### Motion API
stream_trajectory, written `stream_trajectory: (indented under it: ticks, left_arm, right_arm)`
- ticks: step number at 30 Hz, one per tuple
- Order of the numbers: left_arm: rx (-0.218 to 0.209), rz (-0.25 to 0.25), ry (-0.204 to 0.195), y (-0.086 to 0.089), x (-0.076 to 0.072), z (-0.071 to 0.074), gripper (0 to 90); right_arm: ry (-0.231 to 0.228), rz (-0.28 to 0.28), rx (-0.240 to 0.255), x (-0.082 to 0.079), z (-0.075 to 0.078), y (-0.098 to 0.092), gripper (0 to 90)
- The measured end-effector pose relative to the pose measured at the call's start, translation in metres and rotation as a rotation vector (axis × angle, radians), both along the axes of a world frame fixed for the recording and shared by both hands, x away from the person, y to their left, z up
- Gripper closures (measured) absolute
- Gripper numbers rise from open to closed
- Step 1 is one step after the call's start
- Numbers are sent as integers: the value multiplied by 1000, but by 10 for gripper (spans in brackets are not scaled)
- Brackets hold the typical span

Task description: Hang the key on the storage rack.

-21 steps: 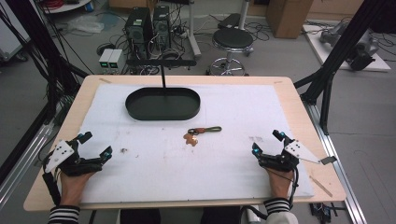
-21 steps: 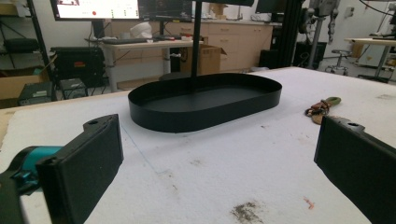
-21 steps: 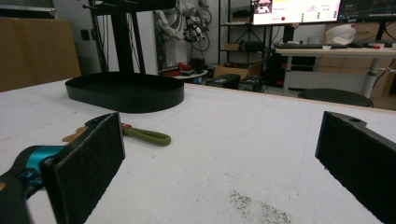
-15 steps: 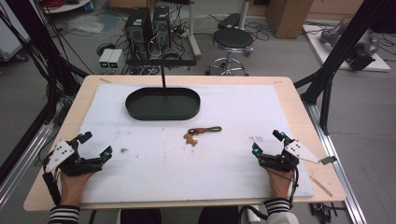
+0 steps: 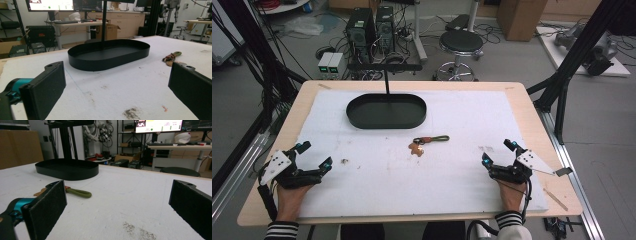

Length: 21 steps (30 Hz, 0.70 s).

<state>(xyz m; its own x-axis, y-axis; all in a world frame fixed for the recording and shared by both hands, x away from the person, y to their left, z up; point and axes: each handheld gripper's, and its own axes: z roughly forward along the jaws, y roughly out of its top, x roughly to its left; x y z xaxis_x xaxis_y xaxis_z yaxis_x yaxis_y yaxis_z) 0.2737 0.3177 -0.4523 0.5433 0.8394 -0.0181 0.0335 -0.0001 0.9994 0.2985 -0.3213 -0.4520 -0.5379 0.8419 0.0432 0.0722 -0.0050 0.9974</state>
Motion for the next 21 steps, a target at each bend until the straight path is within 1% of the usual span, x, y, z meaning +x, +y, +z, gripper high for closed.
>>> stream_trajectory:
  ticks: [5, 7, 8, 10, 11, 13, 14, 16, 18, 19, 20, 21]
  left_arm:
    - [4, 4, 1, 0, 0, 0, 17]
    - [4, 5, 1, 0, 0, 0, 17]
    - [7, 5, 1, 0, 0, 0, 17]
    - [5, 6, 0, 0, 0, 0, 17]
    - [5, 6, 0, 0, 0, 0, 17]
    - [2, 6, 0, 0, 0, 0, 17]
    - [2, 6, 0, 0, 0, 0, 17]
    - [1, 8, 1, 0, 0, 0, 17]
    - [0, 8, 1, 0, 0, 0, 17]
    - [-1, 8, 2, 0, 0, 0, 17]
    - [-2, 8, 2, 1, 0, 0, 17]
    - [-2, 8, 1, 1, 0, 0, 17]
  right_arm:
    - [17, 3, -1, 1, 1, 0, 4]
    - [44, 13, -7, 4, 3, -1, 4]
    - [48, 14, -12, 5, 4, -1, 4]
    - [61, 26, 1, 8, 10, -1, 4]
    - [72, 36, 4, 10, 13, -1, 4]
    - [91, 50, -16, 14, 20, 0, 4]
    - [90, 61, -25, 17, 23, 1, 4]
    - [107, 83, -46, 24, 32, 2, 4]
    - [114, 99, -54, 30, 40, 4, 4]
    - [127, 109, -67, 36, 46, 5, 4]
    - [125, 121, -81, 40, 51, 7, 4]
    - [132, 133, -89, 44, 56, 8, 4]
